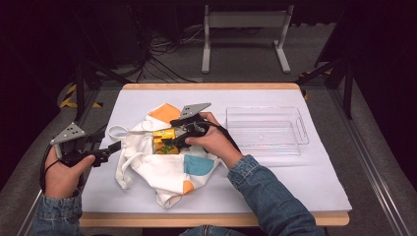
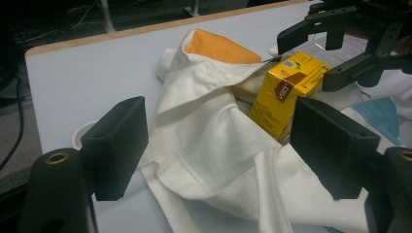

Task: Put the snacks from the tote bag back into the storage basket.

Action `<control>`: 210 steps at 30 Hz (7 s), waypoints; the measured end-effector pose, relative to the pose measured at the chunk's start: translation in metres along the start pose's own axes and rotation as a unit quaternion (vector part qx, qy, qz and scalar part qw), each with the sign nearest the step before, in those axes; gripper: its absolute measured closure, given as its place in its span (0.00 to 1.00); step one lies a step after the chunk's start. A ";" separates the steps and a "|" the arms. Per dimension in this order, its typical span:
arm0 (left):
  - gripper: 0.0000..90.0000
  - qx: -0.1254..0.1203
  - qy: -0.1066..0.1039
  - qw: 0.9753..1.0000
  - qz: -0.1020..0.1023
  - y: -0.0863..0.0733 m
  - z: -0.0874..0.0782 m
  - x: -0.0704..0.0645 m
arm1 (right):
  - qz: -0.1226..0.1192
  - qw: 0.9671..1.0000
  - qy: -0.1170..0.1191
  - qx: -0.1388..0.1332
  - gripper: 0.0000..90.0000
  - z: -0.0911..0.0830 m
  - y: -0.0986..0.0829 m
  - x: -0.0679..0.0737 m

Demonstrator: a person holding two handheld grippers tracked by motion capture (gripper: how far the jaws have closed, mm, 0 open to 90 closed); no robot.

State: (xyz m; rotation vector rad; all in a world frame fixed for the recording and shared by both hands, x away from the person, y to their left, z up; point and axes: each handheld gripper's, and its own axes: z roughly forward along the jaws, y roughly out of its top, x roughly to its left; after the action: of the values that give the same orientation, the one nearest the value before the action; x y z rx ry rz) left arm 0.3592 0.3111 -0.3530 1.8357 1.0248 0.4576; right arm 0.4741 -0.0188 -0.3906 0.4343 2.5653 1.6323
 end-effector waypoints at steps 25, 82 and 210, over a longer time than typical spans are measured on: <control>0.25 0.001 -0.003 1.000 -0.001 0.001 0.003 0.001 | -0.041 0.998 0.013 0.048 0.26 0.024 -0.009 0.005; 0.24 0.000 -0.022 1.000 -0.007 0.001 0.009 0.003 | -0.092 0.995 0.010 -0.026 0.58 -0.019 0.027 0.023; 0.18 0.027 -0.008 1.000 -0.006 -0.011 0.008 -0.010 | -0.047 0.998 -0.024 0.029 0.57 -0.225 -0.034 -0.064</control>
State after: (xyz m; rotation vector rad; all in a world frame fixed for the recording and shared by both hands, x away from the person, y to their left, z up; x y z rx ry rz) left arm 0.3542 0.3005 -0.3651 1.8773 1.0463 0.4099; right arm 0.4817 -0.2469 -0.3295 0.3453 2.5623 1.5018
